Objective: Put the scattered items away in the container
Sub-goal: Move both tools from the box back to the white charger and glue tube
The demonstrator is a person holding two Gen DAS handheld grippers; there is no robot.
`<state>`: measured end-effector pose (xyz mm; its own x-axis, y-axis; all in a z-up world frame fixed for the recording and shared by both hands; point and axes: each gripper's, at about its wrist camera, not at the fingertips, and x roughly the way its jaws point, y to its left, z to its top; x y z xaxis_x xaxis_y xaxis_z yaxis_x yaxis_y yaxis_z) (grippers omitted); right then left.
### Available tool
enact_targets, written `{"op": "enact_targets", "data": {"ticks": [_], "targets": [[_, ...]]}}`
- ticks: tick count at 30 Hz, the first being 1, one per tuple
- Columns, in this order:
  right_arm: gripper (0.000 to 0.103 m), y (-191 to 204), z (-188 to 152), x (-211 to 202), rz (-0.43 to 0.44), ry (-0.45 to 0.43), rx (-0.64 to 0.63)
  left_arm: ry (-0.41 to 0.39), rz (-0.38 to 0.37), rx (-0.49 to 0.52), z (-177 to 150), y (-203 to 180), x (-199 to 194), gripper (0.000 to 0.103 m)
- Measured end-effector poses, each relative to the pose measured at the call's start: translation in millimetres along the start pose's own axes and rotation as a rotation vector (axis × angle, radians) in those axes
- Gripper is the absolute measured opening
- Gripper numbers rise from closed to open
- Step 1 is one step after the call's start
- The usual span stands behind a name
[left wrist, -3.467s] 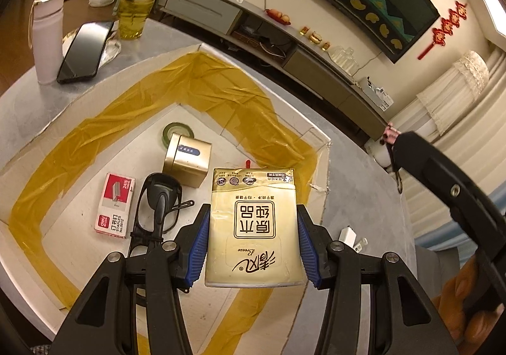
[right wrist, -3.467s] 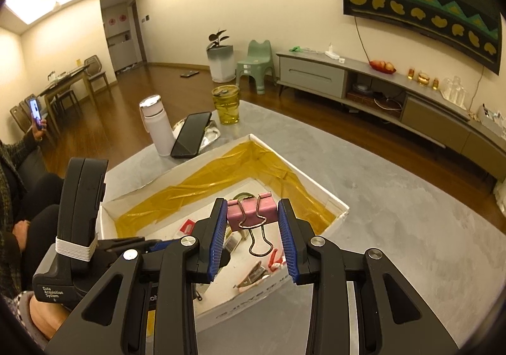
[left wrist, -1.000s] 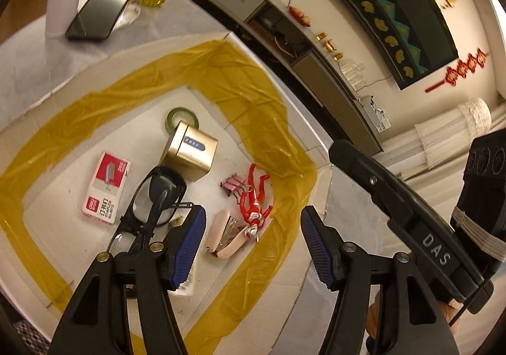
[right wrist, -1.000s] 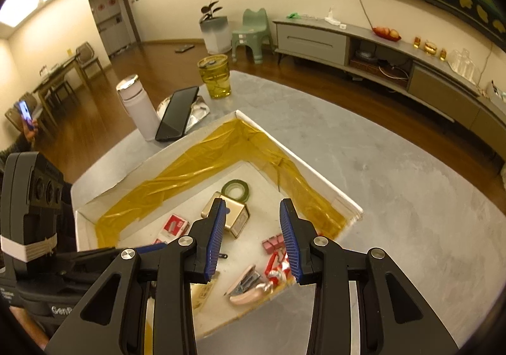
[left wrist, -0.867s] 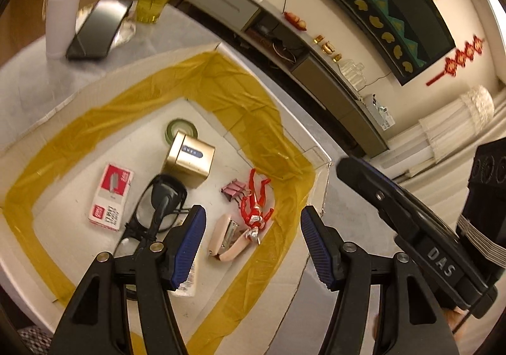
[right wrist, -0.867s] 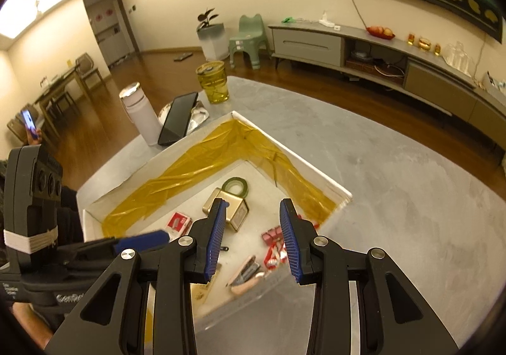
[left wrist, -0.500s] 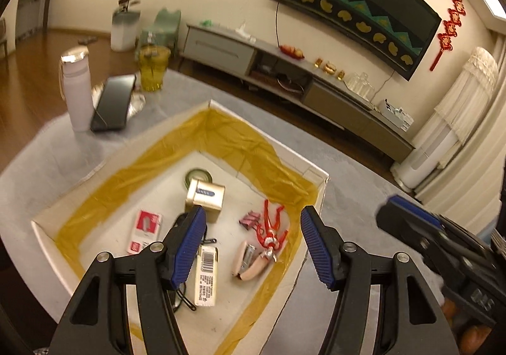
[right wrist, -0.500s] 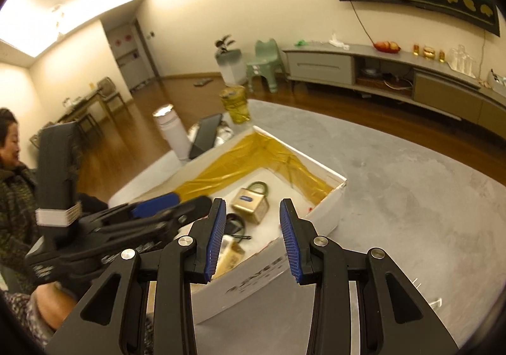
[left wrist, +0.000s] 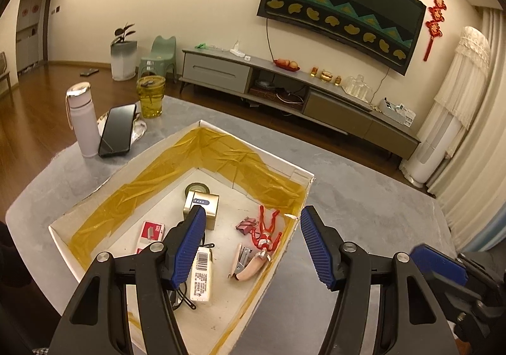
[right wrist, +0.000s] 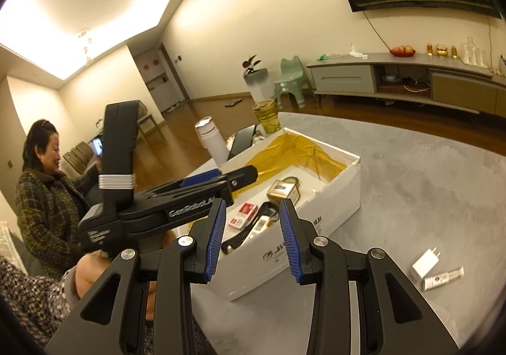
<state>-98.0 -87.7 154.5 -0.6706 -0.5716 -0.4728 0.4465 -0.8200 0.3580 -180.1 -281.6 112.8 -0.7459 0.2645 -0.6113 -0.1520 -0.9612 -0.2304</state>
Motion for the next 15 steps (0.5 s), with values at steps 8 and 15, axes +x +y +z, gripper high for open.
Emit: {"op": "enact_targets", "data": {"ticks": [8, 15], "targets": [[0.038, -8, -13, -23, 0.007, 0.001, 0.017, -0.011, 0.004, 0.069, -11, -25, -5, 0.063], [0.038, -20, -24, -38, -0.043, -0.008, 0.021, -0.018, 0.014, 0.165, -25, -58, -3, 0.063]]}}
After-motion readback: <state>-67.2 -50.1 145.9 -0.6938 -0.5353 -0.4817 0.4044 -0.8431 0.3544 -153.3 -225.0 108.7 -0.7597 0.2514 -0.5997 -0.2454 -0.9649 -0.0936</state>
